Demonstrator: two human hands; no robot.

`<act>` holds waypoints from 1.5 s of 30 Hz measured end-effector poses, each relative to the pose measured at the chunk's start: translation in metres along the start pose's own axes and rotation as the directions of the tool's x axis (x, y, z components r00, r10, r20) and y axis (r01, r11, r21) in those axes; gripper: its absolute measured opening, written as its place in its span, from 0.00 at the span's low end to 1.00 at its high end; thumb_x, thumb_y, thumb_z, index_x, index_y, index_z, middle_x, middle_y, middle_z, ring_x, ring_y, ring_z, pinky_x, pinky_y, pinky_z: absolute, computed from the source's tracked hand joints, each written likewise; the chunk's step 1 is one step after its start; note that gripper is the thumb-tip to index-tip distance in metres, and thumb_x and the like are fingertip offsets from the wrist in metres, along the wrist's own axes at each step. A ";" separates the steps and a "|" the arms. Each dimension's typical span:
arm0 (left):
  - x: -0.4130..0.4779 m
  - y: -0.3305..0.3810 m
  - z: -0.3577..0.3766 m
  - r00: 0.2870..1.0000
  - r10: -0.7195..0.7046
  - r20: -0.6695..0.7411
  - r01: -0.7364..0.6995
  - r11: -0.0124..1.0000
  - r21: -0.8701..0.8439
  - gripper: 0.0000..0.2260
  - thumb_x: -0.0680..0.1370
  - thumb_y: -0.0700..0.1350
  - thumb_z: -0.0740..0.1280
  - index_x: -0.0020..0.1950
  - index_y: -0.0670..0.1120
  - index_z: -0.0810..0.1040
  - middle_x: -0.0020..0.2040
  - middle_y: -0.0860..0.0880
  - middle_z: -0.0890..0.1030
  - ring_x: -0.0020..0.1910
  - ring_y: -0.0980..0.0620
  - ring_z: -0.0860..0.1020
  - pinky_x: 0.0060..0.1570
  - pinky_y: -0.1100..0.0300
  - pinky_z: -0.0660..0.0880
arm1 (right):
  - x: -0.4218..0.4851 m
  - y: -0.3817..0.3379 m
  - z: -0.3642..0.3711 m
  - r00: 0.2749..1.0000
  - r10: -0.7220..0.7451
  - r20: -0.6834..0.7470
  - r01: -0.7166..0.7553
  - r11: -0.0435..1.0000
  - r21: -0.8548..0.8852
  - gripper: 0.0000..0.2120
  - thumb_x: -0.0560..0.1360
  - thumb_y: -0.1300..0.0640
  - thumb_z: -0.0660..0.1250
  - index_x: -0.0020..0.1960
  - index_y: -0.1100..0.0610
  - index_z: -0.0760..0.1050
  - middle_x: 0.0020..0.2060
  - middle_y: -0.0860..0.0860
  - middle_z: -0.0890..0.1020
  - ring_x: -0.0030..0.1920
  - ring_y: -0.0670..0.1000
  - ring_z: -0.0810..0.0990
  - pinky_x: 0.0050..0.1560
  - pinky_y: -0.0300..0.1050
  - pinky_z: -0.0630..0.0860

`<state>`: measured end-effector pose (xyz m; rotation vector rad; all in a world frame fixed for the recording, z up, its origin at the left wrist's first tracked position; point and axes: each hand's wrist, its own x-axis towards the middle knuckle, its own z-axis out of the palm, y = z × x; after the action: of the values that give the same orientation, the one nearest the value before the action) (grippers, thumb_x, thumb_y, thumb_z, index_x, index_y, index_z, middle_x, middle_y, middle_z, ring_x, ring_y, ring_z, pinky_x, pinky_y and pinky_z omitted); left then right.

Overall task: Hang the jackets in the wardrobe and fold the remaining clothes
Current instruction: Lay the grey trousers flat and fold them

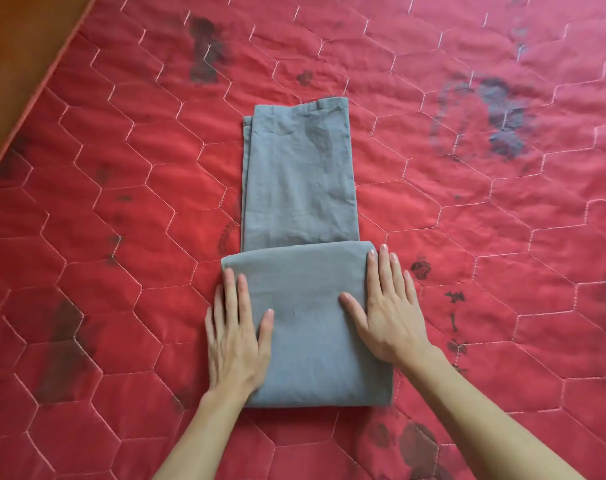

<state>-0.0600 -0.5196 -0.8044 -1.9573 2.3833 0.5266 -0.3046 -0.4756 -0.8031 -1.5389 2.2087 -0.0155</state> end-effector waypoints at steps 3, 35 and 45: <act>-0.022 -0.008 0.000 0.998 -0.027 0.059 0.026 1.000 0.015 0.34 0.81 0.62 0.47 0.82 0.46 0.47 0.82 0.41 0.51 0.78 0.40 0.60 0.73 0.42 0.62 | -0.024 -0.003 -0.003 0.996 0.068 0.062 -0.070 0.997 0.029 0.39 0.78 0.33 0.40 0.80 0.55 0.37 0.79 0.54 0.37 0.80 0.55 0.39 0.79 0.53 0.46; -0.112 -0.053 -0.165 0.863 0.099 0.495 0.402 0.458 -0.793 0.24 0.75 0.22 0.54 0.60 0.41 0.79 0.51 0.45 0.86 0.47 0.53 0.84 0.43 0.69 0.77 | -0.214 -0.029 -0.105 0.940 0.037 0.338 -0.331 0.330 0.884 0.41 0.68 0.82 0.53 0.70 0.45 0.70 0.56 0.48 0.84 0.50 0.51 0.81 0.50 0.45 0.74; -0.002 -0.009 -0.161 0.989 0.025 0.149 0.094 0.671 -0.736 0.20 0.69 0.41 0.80 0.58 0.52 0.81 0.50 0.56 0.85 0.50 0.60 0.82 0.51 0.61 0.79 | -0.074 -0.030 -0.119 0.991 -0.008 -0.136 0.078 0.850 0.520 0.29 0.63 0.72 0.71 0.58 0.50 0.78 0.49 0.50 0.80 0.49 0.54 0.78 0.52 0.55 0.77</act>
<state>-0.0189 -0.5618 -0.6542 -2.0608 2.1989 1.8212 -0.3000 -0.4490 -0.6622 -1.2959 2.0244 -0.6971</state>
